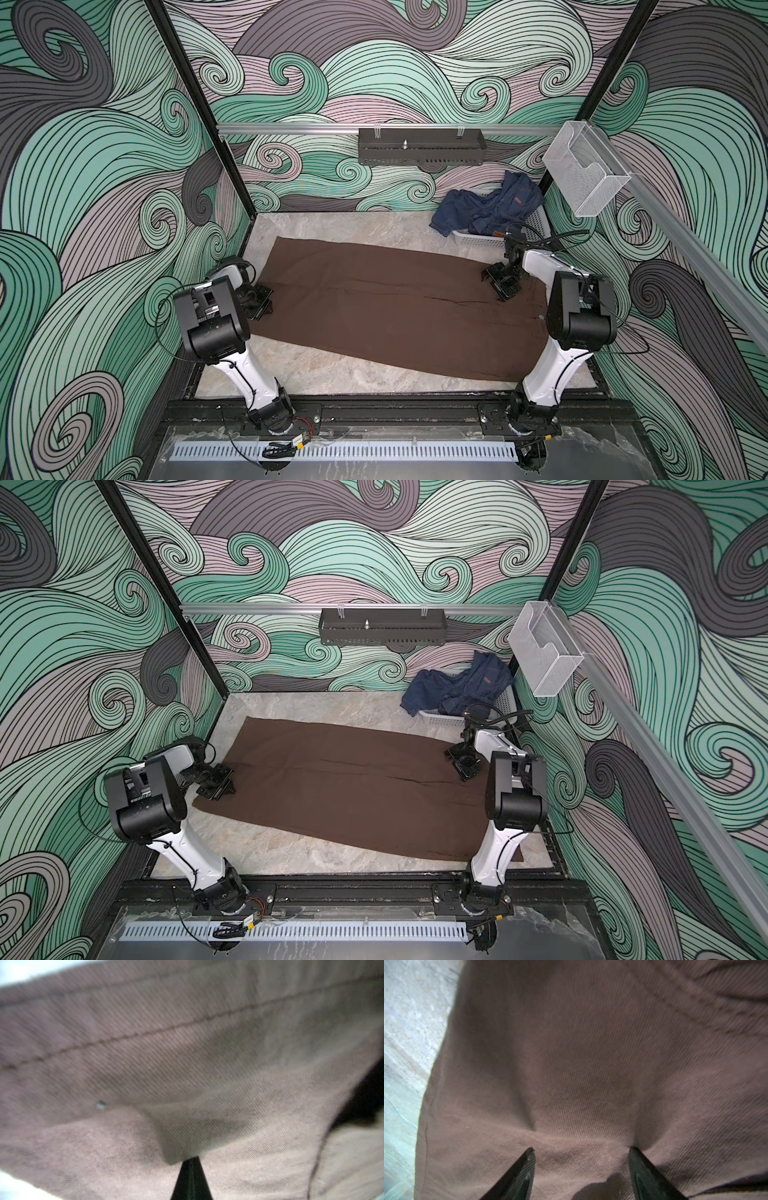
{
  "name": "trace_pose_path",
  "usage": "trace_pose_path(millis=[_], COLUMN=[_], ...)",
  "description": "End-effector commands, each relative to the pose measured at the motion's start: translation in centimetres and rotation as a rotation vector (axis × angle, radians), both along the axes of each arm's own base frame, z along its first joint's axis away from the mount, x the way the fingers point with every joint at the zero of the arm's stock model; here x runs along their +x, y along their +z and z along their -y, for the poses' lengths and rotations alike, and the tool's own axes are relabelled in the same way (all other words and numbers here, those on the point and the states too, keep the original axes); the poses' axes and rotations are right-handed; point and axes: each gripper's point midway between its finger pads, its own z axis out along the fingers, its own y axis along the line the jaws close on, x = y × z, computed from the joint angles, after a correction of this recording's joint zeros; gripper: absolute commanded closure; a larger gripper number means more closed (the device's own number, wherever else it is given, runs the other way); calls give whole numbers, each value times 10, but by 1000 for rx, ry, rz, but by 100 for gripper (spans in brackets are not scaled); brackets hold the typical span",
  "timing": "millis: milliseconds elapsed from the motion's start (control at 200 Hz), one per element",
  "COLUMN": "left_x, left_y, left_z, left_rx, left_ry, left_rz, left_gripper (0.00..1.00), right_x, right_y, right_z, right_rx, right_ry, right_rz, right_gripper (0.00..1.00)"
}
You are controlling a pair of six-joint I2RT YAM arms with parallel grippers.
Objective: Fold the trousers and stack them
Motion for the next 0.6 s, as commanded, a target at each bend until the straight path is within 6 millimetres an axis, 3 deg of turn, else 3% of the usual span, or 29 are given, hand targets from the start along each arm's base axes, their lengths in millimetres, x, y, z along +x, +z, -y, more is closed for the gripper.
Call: trace_pose_path(millis=[0, 125, 260, 440, 595], left_x=[-67, -84, -70, -32, -9], left_y=[-18, -9, 5, 37, 67], left_z=[-15, -20, -16, -2, 13], left_rx=[45, 44, -2, -13, -1], left_ry=[67, 126, 112, 38, -32], left_rz=[-201, -175, -80, 66, 146], left_gripper=[100, 100, 100, 75, 60], right_x=[-16, -19, -14, -7, -25], right_y=[-17, -20, -15, 18, 46], right_z=[8, 9, 3, -9, -8], right_rx=[-29, -23, 6, 7, -30], right_ry=[-26, -33, -15, 71, 94], right_rz=[-72, -79, -49, 10, 40], right_gripper=[28, 28, 28, 25, 22])
